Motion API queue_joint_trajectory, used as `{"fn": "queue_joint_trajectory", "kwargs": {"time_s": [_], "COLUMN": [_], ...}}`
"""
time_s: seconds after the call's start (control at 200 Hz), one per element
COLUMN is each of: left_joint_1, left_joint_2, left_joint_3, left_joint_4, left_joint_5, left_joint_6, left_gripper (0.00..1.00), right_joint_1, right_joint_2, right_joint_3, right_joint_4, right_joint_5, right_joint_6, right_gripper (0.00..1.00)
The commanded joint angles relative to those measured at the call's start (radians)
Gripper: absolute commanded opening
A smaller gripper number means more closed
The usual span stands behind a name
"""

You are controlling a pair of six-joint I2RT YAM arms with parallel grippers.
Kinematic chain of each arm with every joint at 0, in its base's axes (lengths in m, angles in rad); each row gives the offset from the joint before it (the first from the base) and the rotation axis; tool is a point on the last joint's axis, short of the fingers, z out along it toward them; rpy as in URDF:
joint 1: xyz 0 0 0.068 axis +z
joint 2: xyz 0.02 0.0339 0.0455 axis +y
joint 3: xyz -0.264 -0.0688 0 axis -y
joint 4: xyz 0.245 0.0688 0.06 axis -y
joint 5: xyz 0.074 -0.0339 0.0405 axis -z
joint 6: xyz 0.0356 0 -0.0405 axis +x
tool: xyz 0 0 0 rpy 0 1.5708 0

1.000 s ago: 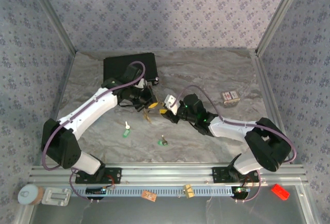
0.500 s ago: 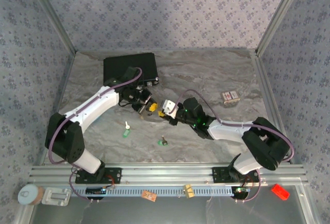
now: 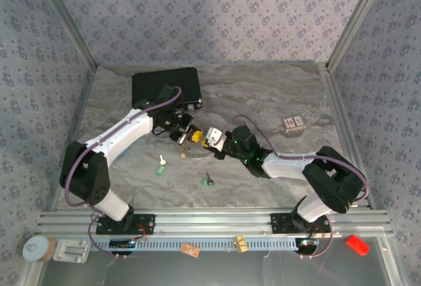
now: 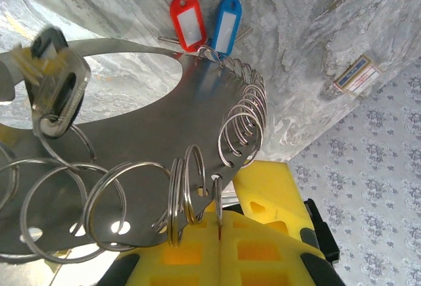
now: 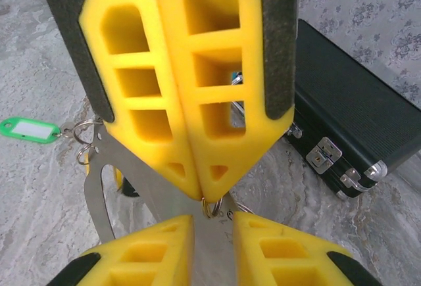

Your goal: Put the keys on the keyring

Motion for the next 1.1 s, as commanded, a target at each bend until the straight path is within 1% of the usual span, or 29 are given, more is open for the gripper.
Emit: {"fn": "queue_joint_trajectory", "kwargs": {"time_s": [0.0, 0.14, 0.25, 0.355, 0.42, 0.455, 0.485, 0.515, 0.56, 0.595, 0.655, 0.7, 0.715, 0.775, 0.875, 0.929, 1.034, 1.064, 1.099], "left_joint_1": [0.002, 0.002, 0.003, 0.002, 0.003, 0.008, 0.016, 0.030, 0.053, 0.070, 0.099, 0.110, 0.110, 0.111, 0.111, 0.108, 0.092, 0.079, 0.060], "left_joint_2": [-0.010, -0.019, -0.027, -0.039, -0.050, -0.057, -0.065, -0.075, -0.091, -0.105, -0.126, -0.142, -0.148, -0.174, -0.219, -0.245, -0.286, -0.294, -0.303], "left_joint_3": [-0.007, -0.015, -0.022, -0.032, -0.044, -0.052, -0.054, -0.043, -0.007, 0.031, 0.095, 0.135, 0.146, 0.151, 0.083, 0.027, -0.093, -0.124, -0.164], "left_joint_4": [0.000, 0.000, 0.000, 0.035, 0.058, 0.079, 0.091, 0.086, 0.058, 0.033, 0.013, 0.012, 0.015, 0.060, 0.187, 0.261, 0.394, 0.418, 0.447], "left_joint_5": [0.036, 0.033, 0.033, 0.029, 0.025, 0.020, 0.009, -0.015, -0.070, -0.125, -0.221, -0.285, -0.307, -0.360, -0.357, -0.325, -0.261, -0.244, -0.212], "left_joint_6": [-0.045, -0.054, -0.060, -0.070, -0.078, -0.074, -0.053, -0.019, 0.066, 0.148, 0.311, 0.444, 0.480, 0.657, 0.908, 1.039, 1.248, 1.324, 1.442], "left_gripper": [0.00, 0.00, 0.00, 0.00, 0.00, 0.00, 0.06, 0.17, 0.37, 0.48, 0.61, 0.64, 0.67, 0.68, 0.68, 0.67, 0.63, 0.62, 0.60], "right_joint_1": [0.009, 0.012, 0.016, 0.016, 0.017, 0.016, 0.015, 0.014, 0.009, 0.003, -0.011, -0.025, -0.030, -0.049, -0.070, -0.082, -0.100, -0.103, -0.108], "right_joint_2": [0.017, 0.021, 0.019, 0.016, 0.014, 0.012, 0.009, 0.004, -0.004, -0.012, -0.026, -0.038, -0.041, -0.056, -0.074, -0.082, -0.097, -0.099, -0.104], "right_joint_3": [0.024, 0.031, 0.033, 0.037, 0.038, 0.040, 0.043, 0.045, 0.047, 0.054, 0.070, 0.087, 0.092, 0.116, 0.160, 0.185, 0.231, 0.236, 0.241], "right_joint_4": [0.047, 0.055, 0.061, 0.062, 0.057, 0.048, 0.037, 0.024, -0.002, -0.028, -0.091, -0.147, -0.167, -0.246, -0.372, -0.443, -0.560, -0.577, -0.589], "right_joint_5": [0.008, 0.000, 0.000, 0.003, 0.006, 0.009, 0.011, 0.014, 0.016, 0.012, -0.014, -0.042, -0.052, -0.094, -0.149, -0.173, -0.196, -0.200, -0.204], "right_joint_6": [0.009, 0.012, 0.016, 0.019, 0.016, 0.015, 0.013, 0.013, 0.014, 0.014, 0.012, 0.010, 0.009, 0.003, -0.017, -0.032, -0.061, -0.067, -0.070], "right_gripper": [0.22, 0.21, 0.17, 0.09, 0.00, 0.00, 0.00, 0.00, 0.00, 0.00, 0.00, 0.00, 0.00, 0.00, 0.00, 0.00, 0.00, 0.00, 0.00]}}
